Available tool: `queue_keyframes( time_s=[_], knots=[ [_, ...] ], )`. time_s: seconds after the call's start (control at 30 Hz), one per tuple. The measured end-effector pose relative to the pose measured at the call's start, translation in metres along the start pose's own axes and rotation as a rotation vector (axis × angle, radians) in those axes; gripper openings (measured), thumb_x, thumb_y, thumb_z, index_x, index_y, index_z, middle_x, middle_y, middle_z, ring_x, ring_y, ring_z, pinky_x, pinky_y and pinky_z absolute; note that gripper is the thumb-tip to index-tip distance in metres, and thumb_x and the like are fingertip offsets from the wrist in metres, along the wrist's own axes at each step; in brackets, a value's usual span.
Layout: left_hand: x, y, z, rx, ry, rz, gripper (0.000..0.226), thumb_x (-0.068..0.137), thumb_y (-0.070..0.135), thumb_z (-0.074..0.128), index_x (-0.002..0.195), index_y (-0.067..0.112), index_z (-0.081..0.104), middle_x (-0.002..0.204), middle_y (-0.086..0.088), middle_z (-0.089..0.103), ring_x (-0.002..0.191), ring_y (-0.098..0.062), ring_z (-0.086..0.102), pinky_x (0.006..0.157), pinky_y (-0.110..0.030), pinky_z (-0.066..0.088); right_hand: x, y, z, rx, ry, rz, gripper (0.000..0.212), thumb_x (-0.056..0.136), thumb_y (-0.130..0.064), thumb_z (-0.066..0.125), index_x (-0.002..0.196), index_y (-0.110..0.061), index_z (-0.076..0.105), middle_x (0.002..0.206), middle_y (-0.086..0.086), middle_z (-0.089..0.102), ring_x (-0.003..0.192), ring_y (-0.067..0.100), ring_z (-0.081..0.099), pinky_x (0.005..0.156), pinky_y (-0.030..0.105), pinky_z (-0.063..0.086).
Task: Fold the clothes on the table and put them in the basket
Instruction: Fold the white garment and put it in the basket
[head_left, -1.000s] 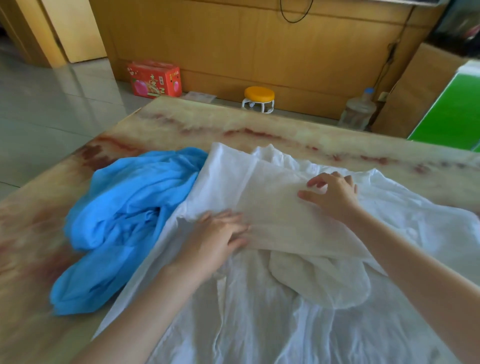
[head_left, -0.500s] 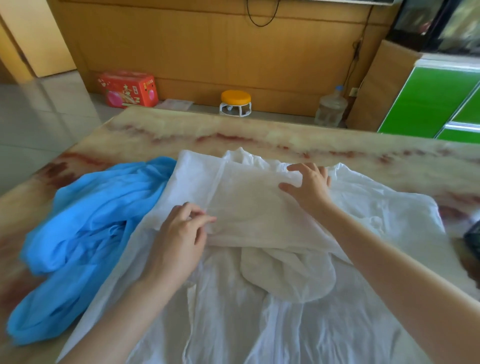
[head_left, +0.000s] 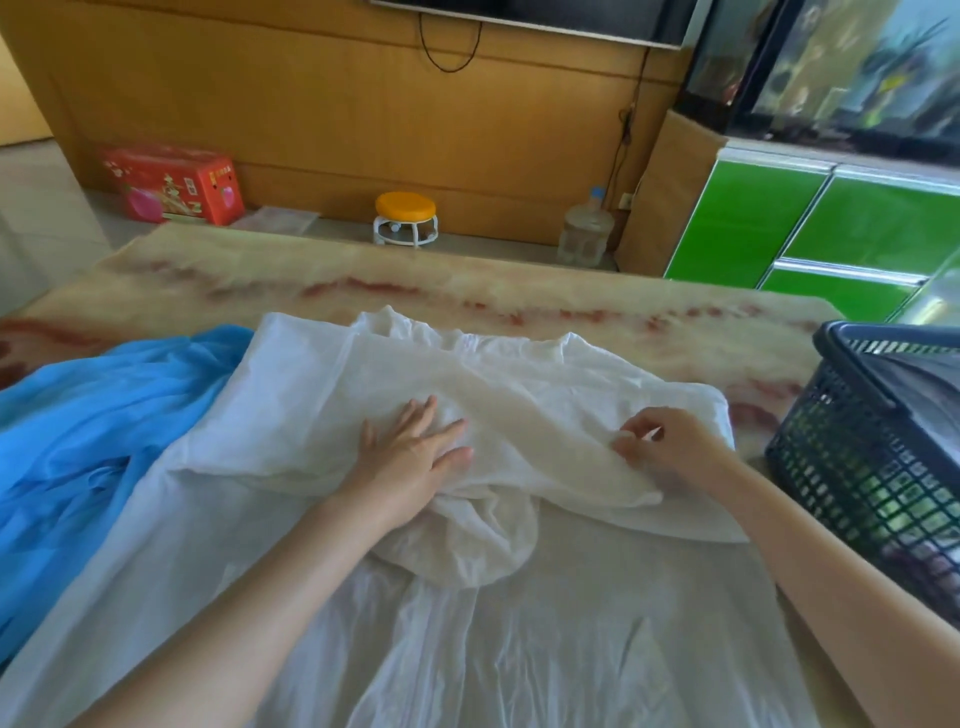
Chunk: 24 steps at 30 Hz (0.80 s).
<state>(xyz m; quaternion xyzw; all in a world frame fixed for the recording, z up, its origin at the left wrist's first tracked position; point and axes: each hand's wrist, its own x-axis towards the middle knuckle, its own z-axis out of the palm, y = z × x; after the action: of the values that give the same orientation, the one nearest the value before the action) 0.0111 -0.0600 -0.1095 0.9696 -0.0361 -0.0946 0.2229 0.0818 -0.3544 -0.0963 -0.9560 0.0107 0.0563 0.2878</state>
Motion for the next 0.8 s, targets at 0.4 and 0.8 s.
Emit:
queue_keyframes(
  time_s=[0.4, 0.8],
  knots=[
    [0.007, 0.004, 0.005, 0.195, 0.046, -0.032, 0.062, 0.094, 0.06, 0.022, 0.149, 0.041, 0.0, 0.158, 0.007, -0.017, 0.143, -0.013, -0.022, 0.113, -0.052, -0.014, 0.001, 0.007, 0.007, 0.26, 0.419, 0.098, 0.019, 0.09, -0.03, 0.059, 0.105, -0.019, 0.06, 0.103, 0.003, 0.064, 0.087, 0.019, 0.057, 0.075, 0.029, 0.04],
    [0.036, -0.008, 0.029, 0.273, 0.03, -0.1, 0.069, 0.086, 0.075, 0.015, 0.144, 0.049, -0.013, 0.154, 0.009, -0.027, 0.142, -0.018, -0.027, 0.111, -0.058, -0.013, -0.027, 0.0, 0.063, -0.469, -0.12, -0.217, 0.094, 0.07, -0.078, -0.009, 0.151, -0.03, -0.01, 0.154, -0.012, -0.021, 0.145, 0.013, -0.016, 0.116, 0.032, -0.011]
  ],
)
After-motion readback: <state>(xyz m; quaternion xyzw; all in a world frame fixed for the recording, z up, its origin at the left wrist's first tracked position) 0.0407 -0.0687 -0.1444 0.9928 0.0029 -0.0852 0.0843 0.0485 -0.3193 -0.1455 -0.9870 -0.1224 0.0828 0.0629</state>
